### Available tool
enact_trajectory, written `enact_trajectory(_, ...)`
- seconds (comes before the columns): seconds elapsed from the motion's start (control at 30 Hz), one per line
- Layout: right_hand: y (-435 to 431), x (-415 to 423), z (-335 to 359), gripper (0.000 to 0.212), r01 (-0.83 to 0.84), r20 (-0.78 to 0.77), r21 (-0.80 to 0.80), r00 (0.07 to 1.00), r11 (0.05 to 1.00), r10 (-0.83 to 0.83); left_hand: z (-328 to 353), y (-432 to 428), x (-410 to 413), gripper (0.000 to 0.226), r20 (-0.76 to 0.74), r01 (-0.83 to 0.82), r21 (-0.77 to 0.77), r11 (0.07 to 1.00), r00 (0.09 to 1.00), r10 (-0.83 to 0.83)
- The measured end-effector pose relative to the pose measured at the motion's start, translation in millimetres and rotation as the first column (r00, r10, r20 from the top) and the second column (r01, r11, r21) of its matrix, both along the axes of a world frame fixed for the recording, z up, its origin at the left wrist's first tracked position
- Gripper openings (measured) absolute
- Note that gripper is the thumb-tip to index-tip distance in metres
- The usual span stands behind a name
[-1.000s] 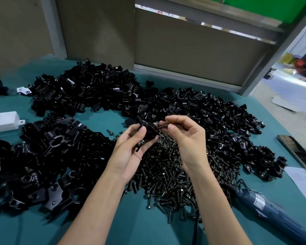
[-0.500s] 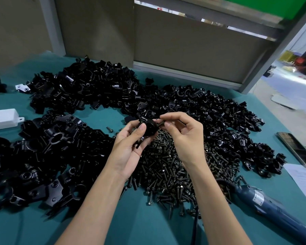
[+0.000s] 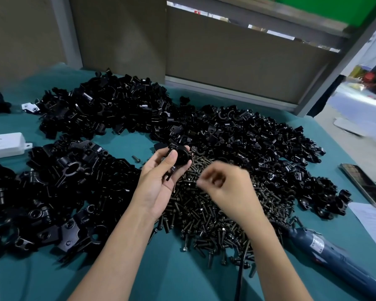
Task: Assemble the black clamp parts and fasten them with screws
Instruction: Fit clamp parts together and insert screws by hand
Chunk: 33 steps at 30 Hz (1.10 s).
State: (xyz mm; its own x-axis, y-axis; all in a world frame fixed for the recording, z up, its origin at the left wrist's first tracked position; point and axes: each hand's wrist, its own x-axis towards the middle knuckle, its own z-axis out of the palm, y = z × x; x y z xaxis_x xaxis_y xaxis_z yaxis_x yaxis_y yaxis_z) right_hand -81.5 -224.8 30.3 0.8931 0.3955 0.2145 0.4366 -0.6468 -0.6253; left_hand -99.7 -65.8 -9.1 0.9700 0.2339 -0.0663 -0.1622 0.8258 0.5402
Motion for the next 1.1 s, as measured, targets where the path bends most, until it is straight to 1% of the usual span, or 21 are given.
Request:
enact_trajectory(0.03,-0.6,-6.8,-4.5,0.016,-0.014,-0.029,-0.162,1.000,0.987,0.010,-0.5,0.4,0.4,0.024,0.000,-0.007,-0.009,1.000,1.000,0.007)
enact_trajectory(0.07,0.5,-13.6,-8.7,0.014,-0.010,-0.023,-0.299,1.000,0.954,0.003,-0.7,0.5,0.5,0.024,0.001,-0.008,-0.015,1.000,1.000,0.008)
enact_trajectory(0.1,2.6,-19.4,-12.6,0.016,0.018,0.018,-0.389,1.000,0.921,-0.013,-0.8,0.4,0.4,0.024,0.003,-0.007,-0.014,1.000,1.000,0.007)
enact_trajectory(0.13,4.7,-23.4,-15.7,0.018,0.054,0.060,-0.424,0.998,0.904,-0.032,-0.6,0.1,0.2,0.025,0.004,-0.004,-0.008,1.000,1.000,0.004)
enact_trajectory(0.2,8.1,-25.5,-18.5,0.018,0.098,0.094,-0.393,0.993,0.914,-0.067,-0.4,-0.3,-0.6,0.025,0.004,0.001,0.006,1.000,1.000,-0.001)
enact_trajectory(0.27,9.5,-24.8,-18.1,0.017,0.123,0.080,-0.355,0.992,0.927,-0.100,0.2,-0.6,-1.6,0.023,-0.003,0.004,0.013,1.000,1.000,-0.003)
enact_trajectory(0.4,11.9,-21.4,-17.6,0.026,0.169,0.090,-0.367,0.985,0.915,-0.146,0.4,-0.7,-1.8,0.023,-0.012,0.000,0.013,1.000,1.000,0.000)
enact_trajectory(0.47,12.6,-18.8,-16.9,0.028,0.169,0.082,-0.360,0.985,0.917,-0.150,-0.1,-1.0,-1.8,0.021,-0.009,0.004,0.021,1.000,1.000,-0.004)
enact_trajectory(0.53,12.8,-16.1,-16.7,0.023,0.152,0.058,-0.347,0.988,0.925,-0.141,-1.0,-1.2,-1.9,0.020,-0.002,0.010,0.033,0.999,1.000,-0.010)
enact_trajectory(0.6,10.8,-13.8,-15.9,0.016,0.117,0.021,-0.316,0.993,0.941,-0.117,-2.2,-1.5,-1.5,0.020,0.010,0.015,0.051,0.999,1.000,-0.015)
enact_trajectory(0.67,8.1,-10.3,-11.4,0.011,0.066,-0.026,-0.226,0.997,0.972,-0.074,-3.0,-1.2,-0.7,0.023,0.014,0.014,0.064,0.998,1.000,-0.015)
enact_trajectory(0.73,6.9,-4.7,-2.0,0.007,0.032,-0.023,-0.043,0.999,0.999,-0.033,-3.4,-0.8,-0.6,0.028,0.008,0.013,0.068,0.998,1.000,-0.013)
enact_trajectory(0.77,7.0,-1.3,4.1,0.008,0.035,0.005,0.072,0.999,0.997,-0.035,-3.7,-0.8,-0.5,0.029,0.006,0.016,0.074,0.997,1.000,-0.016)
enact_trajectory(0.83,9.4,6.0,16.6,0.014,0.036,0.073,0.292,0.996,0.956,-0.060,-3.5,-1.0,-0.7,0.030,0.007,0.026,0.102,0.994,1.000,-0.027)
enact_trajectory(0.9,16.2,12.5,26.1,0.016,-0.013,0.094,0.423,0.995,0.906,-0.030,-2.7,-1.4,-0.7,0.033,0.017,0.033,0.124,0.992,0.999,-0.036)
enact_trajectory(0.93,20.0,14.9,28.6,0.017,-0.049,0.085,0.454,0.996,0.890,0.011,-2.6,-1.7,-0.5,0.034,0.023,0.034,0.128,0.991,0.999,-0.037)
enact_trajectory(1.0,26.6,19.0,30.0,0.017,-0.097,0.049,0.455,0.995,0.885,0.084,-2.7,-2.5,-0.3,0.031,0.027,0.030,0.134,0.991,0.999,-0.034)
enact_trajectory(1.03,28.7,20.7,28.8,0.015,-0.103,0.034,0.432,0.995,0.896,0.097,-2.7,-2.8,-0.4,0.029,0.025,0.029,0.136,0.990,0.999,-0.032)
enact_trajectory(1.1,30.9,23.1,24.2,0.014,-0.078,0.051,0.357,0.997,0.931,0.064,-2.6,-2.3,-1.0,0.030,0.024,0.028,0.131,0.991,0.999,-0.031)
